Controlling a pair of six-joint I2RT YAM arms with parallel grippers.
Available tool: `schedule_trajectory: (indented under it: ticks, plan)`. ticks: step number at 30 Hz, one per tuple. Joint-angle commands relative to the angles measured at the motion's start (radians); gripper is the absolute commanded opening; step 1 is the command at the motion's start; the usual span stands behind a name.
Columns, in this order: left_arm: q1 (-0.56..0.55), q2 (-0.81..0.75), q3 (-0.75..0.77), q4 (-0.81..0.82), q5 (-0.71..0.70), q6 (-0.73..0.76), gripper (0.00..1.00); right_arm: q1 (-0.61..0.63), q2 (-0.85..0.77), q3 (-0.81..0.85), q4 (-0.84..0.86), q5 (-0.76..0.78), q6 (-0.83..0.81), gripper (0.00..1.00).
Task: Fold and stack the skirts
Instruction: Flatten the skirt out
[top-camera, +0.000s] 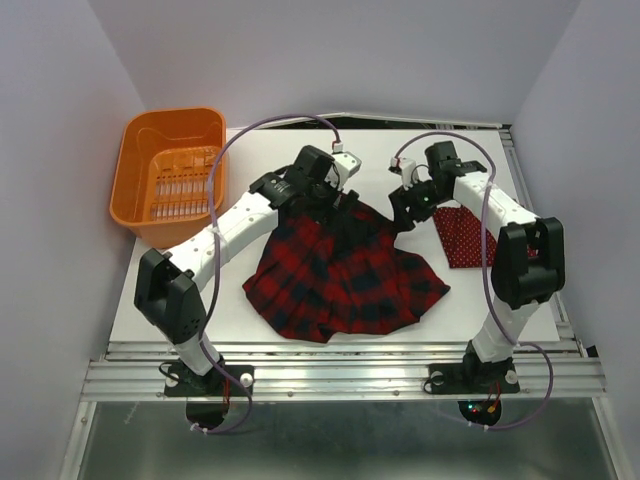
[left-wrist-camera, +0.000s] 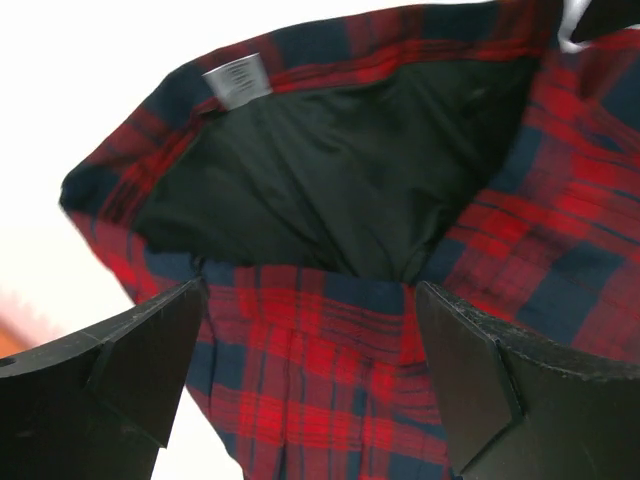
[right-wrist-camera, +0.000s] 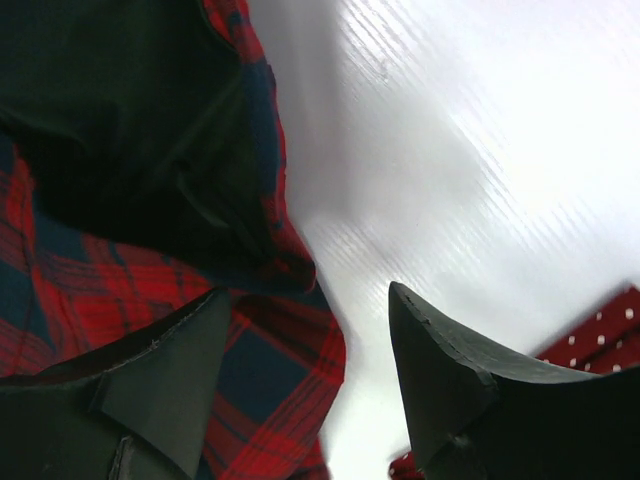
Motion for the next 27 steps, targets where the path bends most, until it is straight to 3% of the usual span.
schedule_trajectory:
  ticks: [1,5,12,17,18,22,27]
  plan:
    - [-0.033,-0.011,-0.017,0.031,-0.189,-0.064,0.98,0.003,0.023,0.041,0.042,-0.089,-0.161,0.69]
    - [-0.083,0.025,-0.016,0.057,-0.368,-0.061,0.98,0.003,0.057,0.052,0.071,-0.084,-0.173,0.69]
    - [-0.077,0.126,0.032,0.065,-0.461,-0.088,0.98,0.003,0.120,0.066,0.086,-0.069,-0.185,0.66]
    - [-0.034,0.155,0.035,0.025,-0.466,-0.096,0.98,0.003,0.115,0.061,0.086,-0.063,-0.190,0.40]
    - [-0.009,0.135,0.018,0.022,-0.475,-0.079,0.98,0.003,0.103,0.057,0.086,-0.060,-0.192,0.28]
    - [0.066,0.082,0.015,-0.014,-0.519,-0.046,0.95,0.003,0.065,0.043,0.088,-0.063,-0.192,0.01]
    - [0.166,0.014,0.006,-0.033,-0.519,0.016,0.85,0.003,0.005,0.027,0.083,-0.017,-0.204,0.01]
